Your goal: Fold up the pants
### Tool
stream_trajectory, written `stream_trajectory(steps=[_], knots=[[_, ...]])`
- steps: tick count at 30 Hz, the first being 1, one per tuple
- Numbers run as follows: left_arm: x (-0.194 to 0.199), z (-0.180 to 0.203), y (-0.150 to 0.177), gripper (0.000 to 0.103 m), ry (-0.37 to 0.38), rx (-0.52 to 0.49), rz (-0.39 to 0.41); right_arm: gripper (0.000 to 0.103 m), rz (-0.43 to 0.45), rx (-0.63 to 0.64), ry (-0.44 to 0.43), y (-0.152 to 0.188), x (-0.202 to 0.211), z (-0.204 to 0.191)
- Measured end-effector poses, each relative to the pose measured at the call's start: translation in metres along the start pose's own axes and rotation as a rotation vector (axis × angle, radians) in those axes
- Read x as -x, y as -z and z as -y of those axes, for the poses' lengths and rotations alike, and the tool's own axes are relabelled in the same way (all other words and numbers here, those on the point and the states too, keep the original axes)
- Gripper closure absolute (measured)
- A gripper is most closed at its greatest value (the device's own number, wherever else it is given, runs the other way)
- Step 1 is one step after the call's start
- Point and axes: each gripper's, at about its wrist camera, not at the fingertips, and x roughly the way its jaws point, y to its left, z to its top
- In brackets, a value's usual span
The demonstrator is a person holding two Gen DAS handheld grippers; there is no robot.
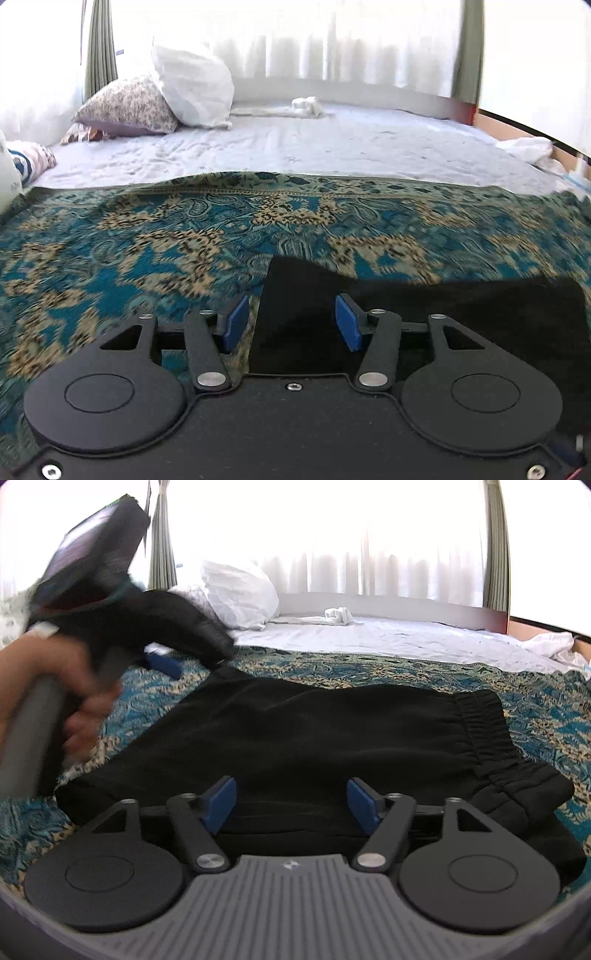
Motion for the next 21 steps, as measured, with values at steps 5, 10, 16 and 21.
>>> stream_trajectory(steps=[5, 10, 16, 21], knots=[[0.051, -0.002, 0.039, 0.053, -0.002, 0.021, 0.021, 0.020, 0.043, -0.072, 0.027, -0.012, 0.017, 0.011], [0.076, 0.010, 0.073, 0.053, -0.058, -0.062, 0.028, 0.019, 0.008, 0.014, 0.171, -0.013, 0.023, 0.008], [0.077, 0.013, 0.098, 0.053, -0.101, -0.087, -0.007, 0.019, -0.049, 0.099, 0.279, -0.011, 0.028, 0.014], [0.078, 0.011, 0.101, 0.053, -0.102, -0.088, 0.000, 0.018, -0.055, 0.143, 0.324, -0.008, 0.032, 0.022]])
